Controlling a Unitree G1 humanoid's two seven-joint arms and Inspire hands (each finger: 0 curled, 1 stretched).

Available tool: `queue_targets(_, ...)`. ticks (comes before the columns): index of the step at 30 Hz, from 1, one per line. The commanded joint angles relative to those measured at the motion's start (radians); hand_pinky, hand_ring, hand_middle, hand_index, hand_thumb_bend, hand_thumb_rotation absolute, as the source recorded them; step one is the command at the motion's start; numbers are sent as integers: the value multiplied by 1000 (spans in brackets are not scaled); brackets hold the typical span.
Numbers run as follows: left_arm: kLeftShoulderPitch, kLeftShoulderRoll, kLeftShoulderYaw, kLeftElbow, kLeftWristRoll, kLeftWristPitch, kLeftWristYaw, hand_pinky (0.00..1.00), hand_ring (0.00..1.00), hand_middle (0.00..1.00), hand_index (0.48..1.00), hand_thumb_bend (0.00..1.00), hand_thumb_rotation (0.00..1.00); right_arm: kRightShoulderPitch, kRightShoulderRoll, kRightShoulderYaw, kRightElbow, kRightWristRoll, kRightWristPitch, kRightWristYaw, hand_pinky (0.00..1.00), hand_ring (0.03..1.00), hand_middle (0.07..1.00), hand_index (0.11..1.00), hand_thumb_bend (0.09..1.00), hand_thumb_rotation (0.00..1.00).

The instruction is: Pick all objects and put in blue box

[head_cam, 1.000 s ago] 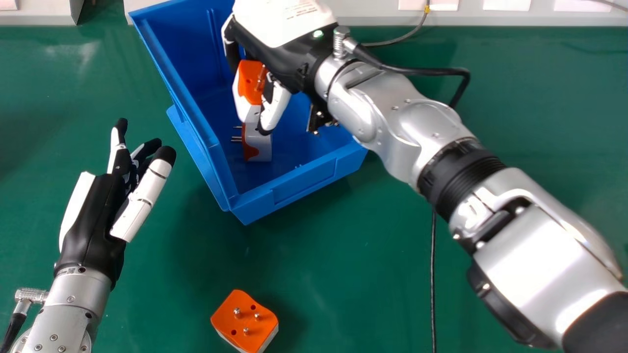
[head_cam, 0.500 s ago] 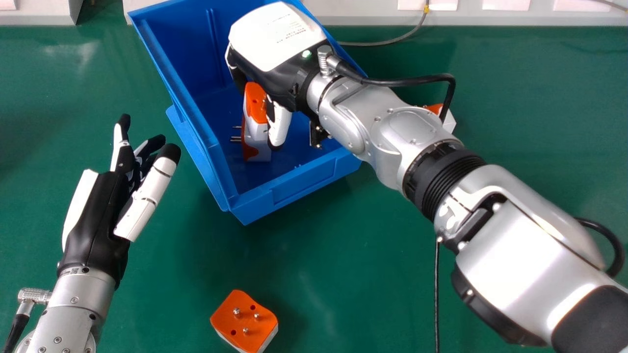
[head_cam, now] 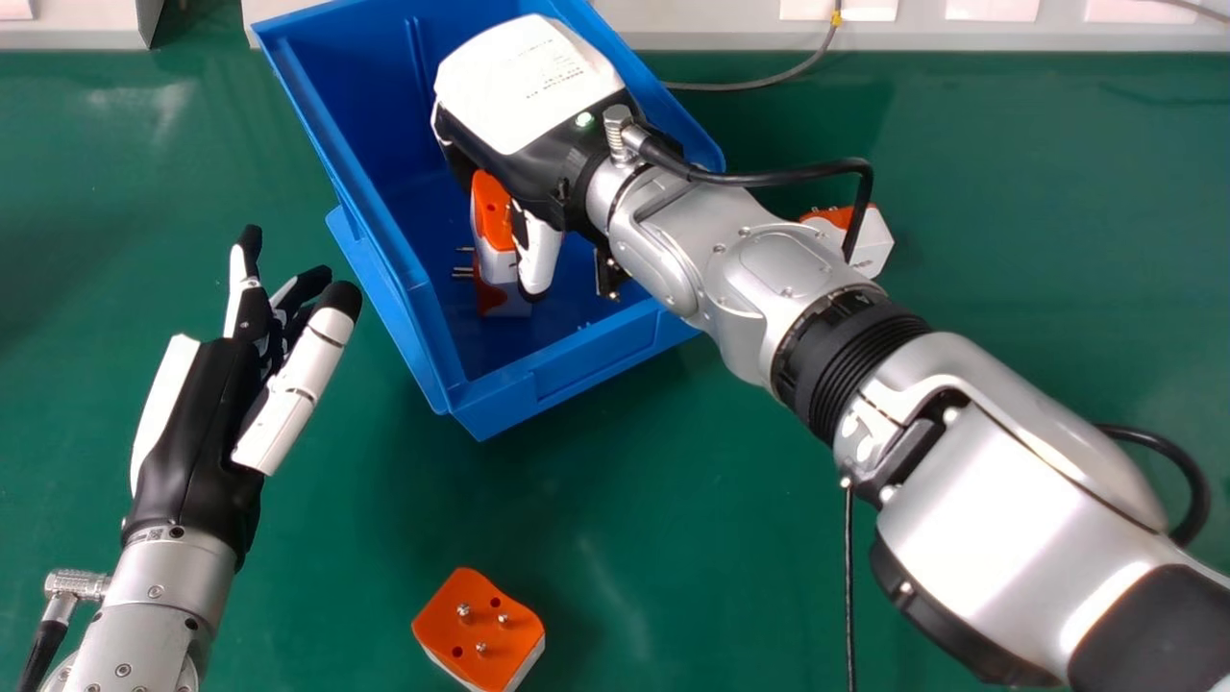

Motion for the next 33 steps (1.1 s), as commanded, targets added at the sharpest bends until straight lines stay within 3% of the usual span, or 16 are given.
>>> queue_targets(1, 0, 0, -2, -32, 0, 0, 6, 882, 913, 932, 960, 547, 813, -31, 1, -2, -6, 10, 1, -25, 75, 115, 187, 474, 518, 117)
queue_targets(15, 4, -6, -1, -43, -3, 10, 7, 881, 914, 931, 961, 552, 814, 2, -1, -19, 1, 45, 20, -34, 70, 112, 180, 472, 517, 118)
queue_targets(18, 5, -7, -5, -49, 3, 12, 9, 881, 914, 931, 961, 554, 814, 4, -2, 0, -1, 31, 39, -26, 90, 136, 203, 472, 515, 126)
queue_targets(21, 4, -7, -6, -47, 4, 10, 7, 877, 914, 930, 960, 555, 814, 12, -7, 2, -7, 35, 40, -38, 393, 499, 553, 665, 594, 371)
queue_targets(22, 3, -6, -7, -46, 4, 9, 7, 877, 914, 930, 960, 555, 814, 15, -7, 1, -7, 38, 39, -42, 393, 499, 553, 665, 594, 371)
queue_targets(26, -2, -4, -7, -40, 3, 9, 6, 875, 914, 931, 959, 555, 813, 21, -9, -3, -11, 44, 36, -50, 636, 752, 795, 811, 660, 542)
queue_targets(33, -11, -5, -14, -36, 10, 10, 10, 876, 915, 931, 958, 559, 815, 27, -14, -4, -17, 47, 41, -51, 809, 915, 958, 915, 689, 641)
